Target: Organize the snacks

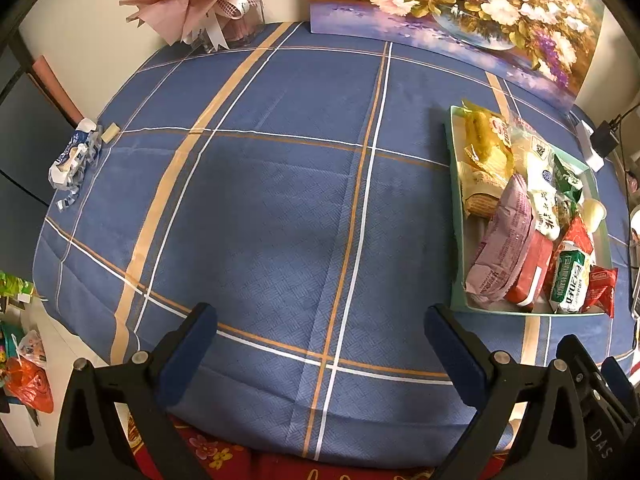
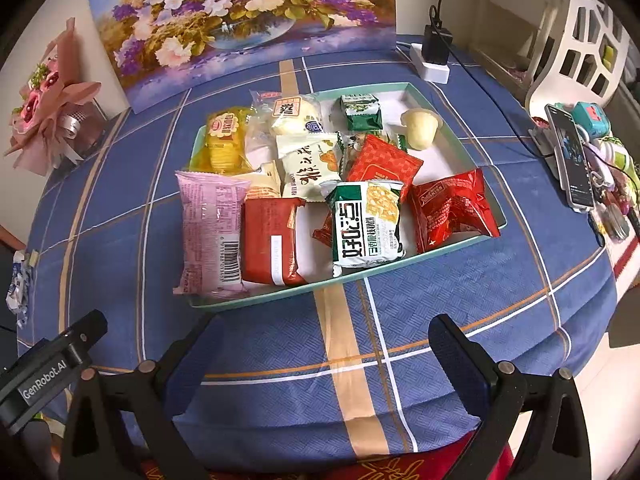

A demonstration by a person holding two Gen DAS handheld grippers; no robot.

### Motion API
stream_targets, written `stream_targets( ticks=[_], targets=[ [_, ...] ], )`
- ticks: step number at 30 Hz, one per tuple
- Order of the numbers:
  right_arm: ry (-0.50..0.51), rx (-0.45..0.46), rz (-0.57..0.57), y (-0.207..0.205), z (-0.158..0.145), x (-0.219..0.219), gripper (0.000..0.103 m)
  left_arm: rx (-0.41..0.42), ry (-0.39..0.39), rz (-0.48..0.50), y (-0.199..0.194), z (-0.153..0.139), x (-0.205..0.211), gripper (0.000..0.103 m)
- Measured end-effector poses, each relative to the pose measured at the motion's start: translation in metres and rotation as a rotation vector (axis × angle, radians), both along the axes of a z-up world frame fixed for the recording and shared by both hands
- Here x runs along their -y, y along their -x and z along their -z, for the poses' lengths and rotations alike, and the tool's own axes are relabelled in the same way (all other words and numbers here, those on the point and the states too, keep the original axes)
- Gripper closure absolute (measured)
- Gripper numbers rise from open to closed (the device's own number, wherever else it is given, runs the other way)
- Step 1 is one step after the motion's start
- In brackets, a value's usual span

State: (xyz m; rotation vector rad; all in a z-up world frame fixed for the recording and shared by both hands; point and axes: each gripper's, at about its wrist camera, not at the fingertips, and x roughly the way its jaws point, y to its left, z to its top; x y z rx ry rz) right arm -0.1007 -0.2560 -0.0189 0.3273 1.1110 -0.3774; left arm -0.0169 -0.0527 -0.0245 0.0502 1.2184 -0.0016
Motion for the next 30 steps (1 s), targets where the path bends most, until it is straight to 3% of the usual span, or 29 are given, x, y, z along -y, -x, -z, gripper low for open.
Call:
stream_targets(
  ticks=[30],
  targets=[
    [0.003, -0.011, -0.007, -0.0006, 0.0020, -0.0023, 0.000, -0.015, 0.000, -0.017, -0.0017, 0.0038, -0.0008, 0.000]
  ],
)
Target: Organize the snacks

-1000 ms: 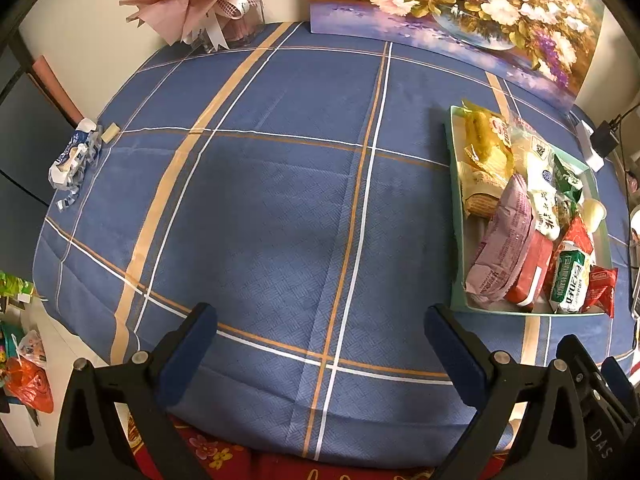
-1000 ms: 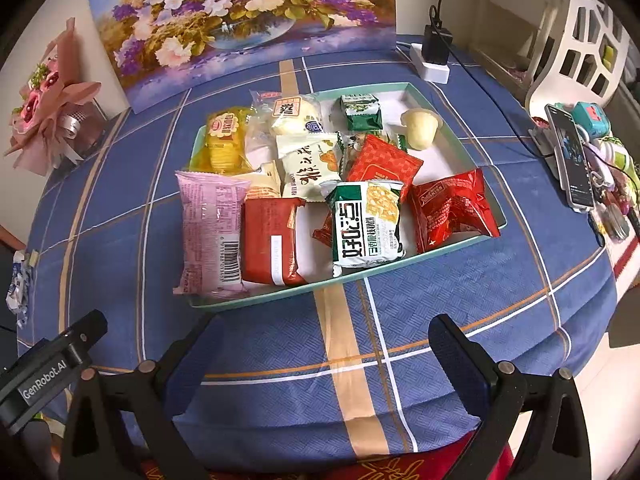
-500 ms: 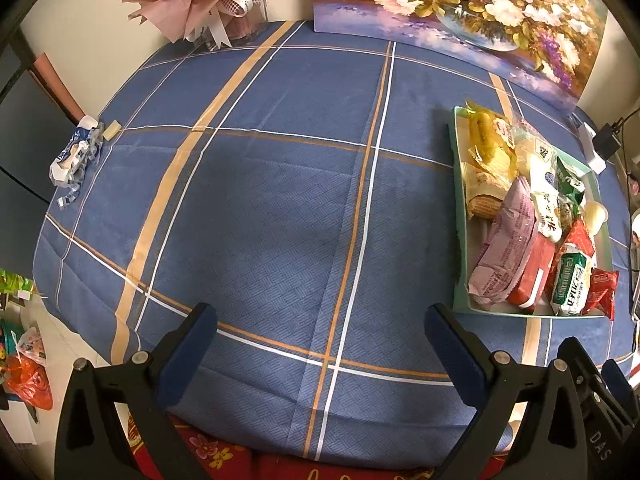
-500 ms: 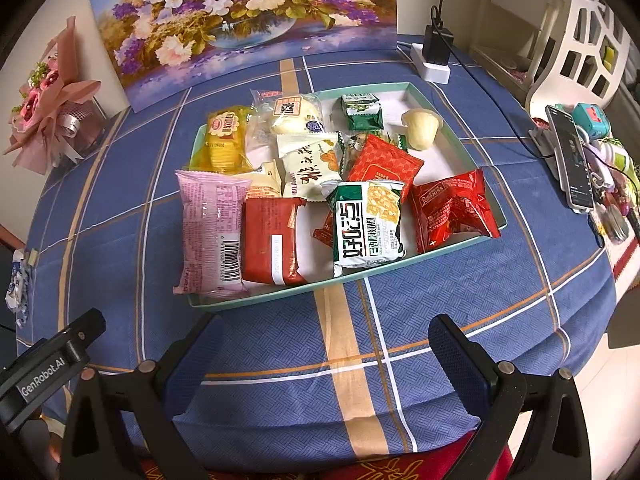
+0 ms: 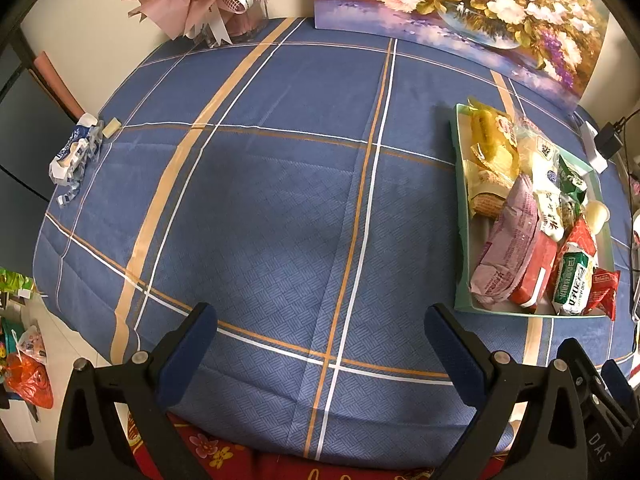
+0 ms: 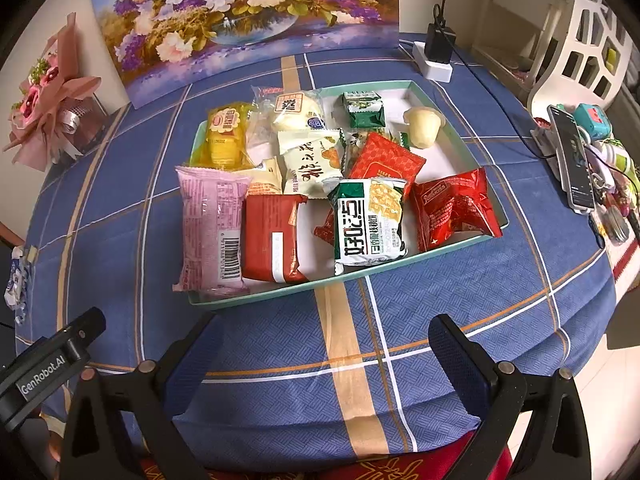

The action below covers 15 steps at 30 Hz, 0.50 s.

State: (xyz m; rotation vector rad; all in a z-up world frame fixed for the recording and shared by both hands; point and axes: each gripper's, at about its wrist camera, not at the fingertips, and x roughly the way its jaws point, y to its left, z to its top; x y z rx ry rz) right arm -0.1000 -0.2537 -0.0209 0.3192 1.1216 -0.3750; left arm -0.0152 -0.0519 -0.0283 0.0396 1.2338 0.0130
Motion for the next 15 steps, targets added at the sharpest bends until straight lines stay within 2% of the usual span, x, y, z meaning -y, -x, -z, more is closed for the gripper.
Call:
stream_targets(
  ticks=[15],
  targets=[
    [0.000, -0.002, 0.001, -0.0004, 0.0012, -0.0003, 0.000, -0.001, 0.001, -0.001, -0.0002, 0.0010, -0.0015, 0.000]
  ],
)
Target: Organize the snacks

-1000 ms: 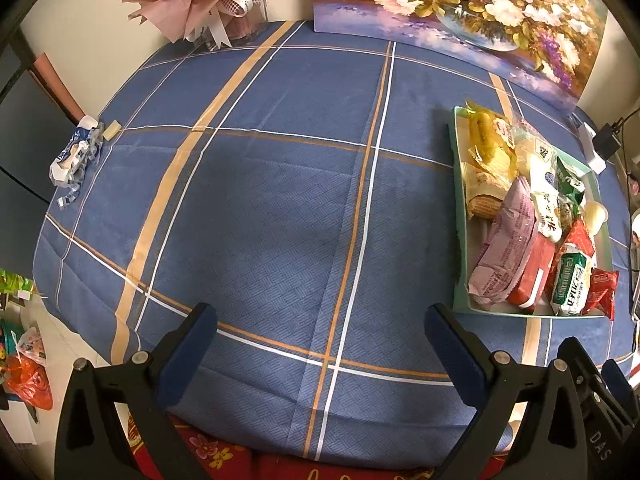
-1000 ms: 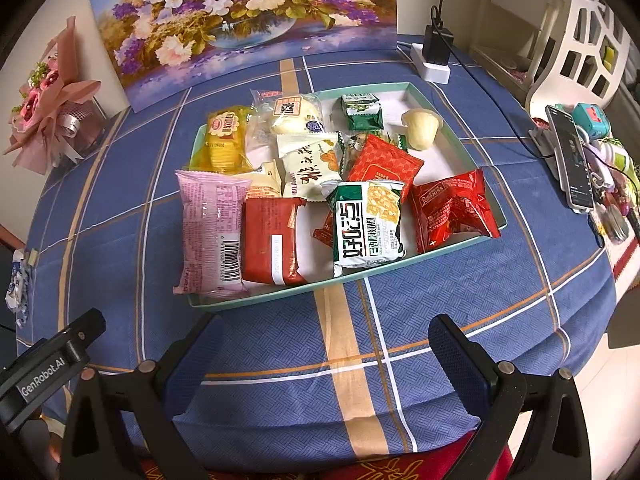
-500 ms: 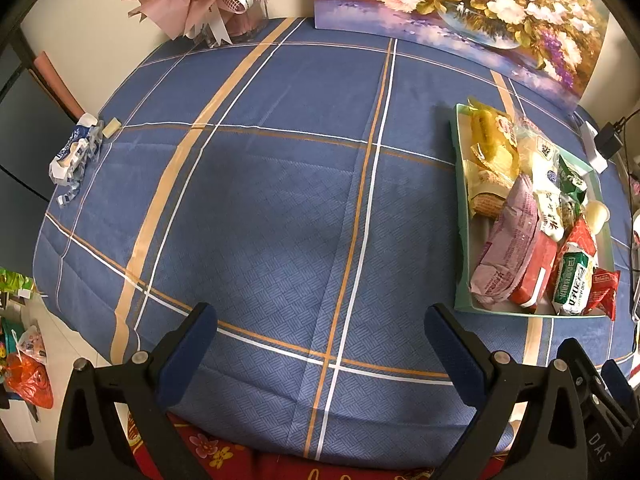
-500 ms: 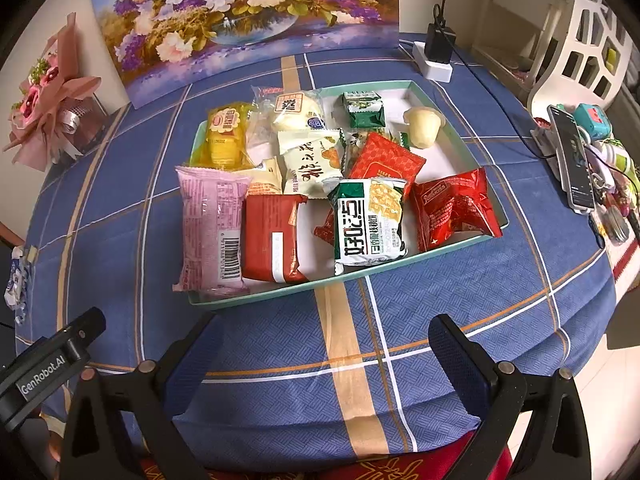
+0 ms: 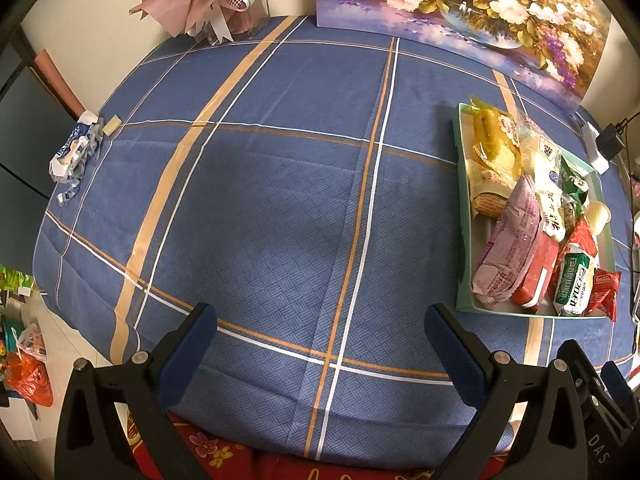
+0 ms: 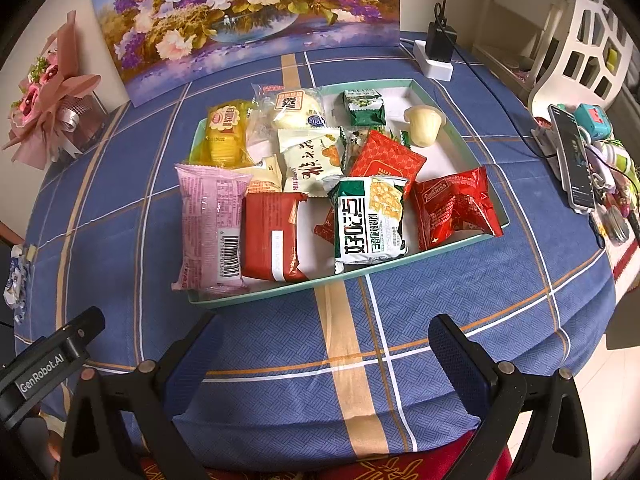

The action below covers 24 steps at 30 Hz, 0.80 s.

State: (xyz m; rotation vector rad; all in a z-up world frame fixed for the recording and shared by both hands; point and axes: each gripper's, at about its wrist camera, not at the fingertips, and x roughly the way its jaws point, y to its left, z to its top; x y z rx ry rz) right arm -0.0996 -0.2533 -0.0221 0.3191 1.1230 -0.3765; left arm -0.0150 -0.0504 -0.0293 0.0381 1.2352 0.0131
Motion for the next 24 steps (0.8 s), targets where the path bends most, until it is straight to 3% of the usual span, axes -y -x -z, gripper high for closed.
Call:
stream_targets(
  ticks=[24],
  targets=[
    [0.000, -0.002, 0.000, -0.0001, 0.0005, 0.0001, 0.000, -0.003, 0.001, 0.004, -0.0006, 0.0007, -0.0031, 0.000]
  ],
)
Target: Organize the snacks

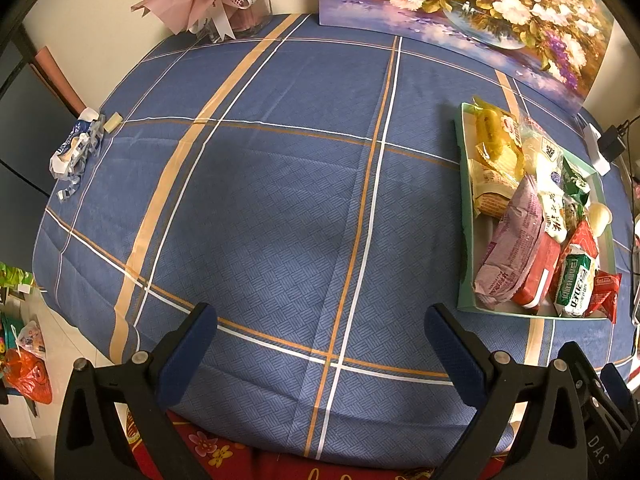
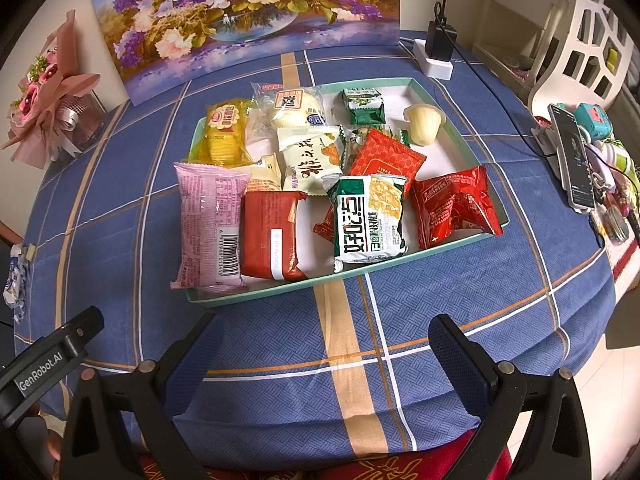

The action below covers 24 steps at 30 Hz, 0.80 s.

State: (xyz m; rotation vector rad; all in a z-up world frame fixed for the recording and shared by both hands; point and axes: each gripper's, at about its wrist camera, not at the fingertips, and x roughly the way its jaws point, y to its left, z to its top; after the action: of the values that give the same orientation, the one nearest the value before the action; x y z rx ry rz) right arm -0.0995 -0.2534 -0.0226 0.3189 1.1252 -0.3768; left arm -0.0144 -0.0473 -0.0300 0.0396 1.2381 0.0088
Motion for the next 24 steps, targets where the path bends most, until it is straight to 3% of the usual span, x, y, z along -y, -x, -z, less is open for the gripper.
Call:
stream_targets(
  ticks=[24],
  targets=[
    [-0.001, -0.002, -0.001, 0.0004, 0.0014, -0.0004, 0.000, 0.019, 0.006, 0.004, 0.0013, -0.0040, -0.0003, 0.000]
  ],
)
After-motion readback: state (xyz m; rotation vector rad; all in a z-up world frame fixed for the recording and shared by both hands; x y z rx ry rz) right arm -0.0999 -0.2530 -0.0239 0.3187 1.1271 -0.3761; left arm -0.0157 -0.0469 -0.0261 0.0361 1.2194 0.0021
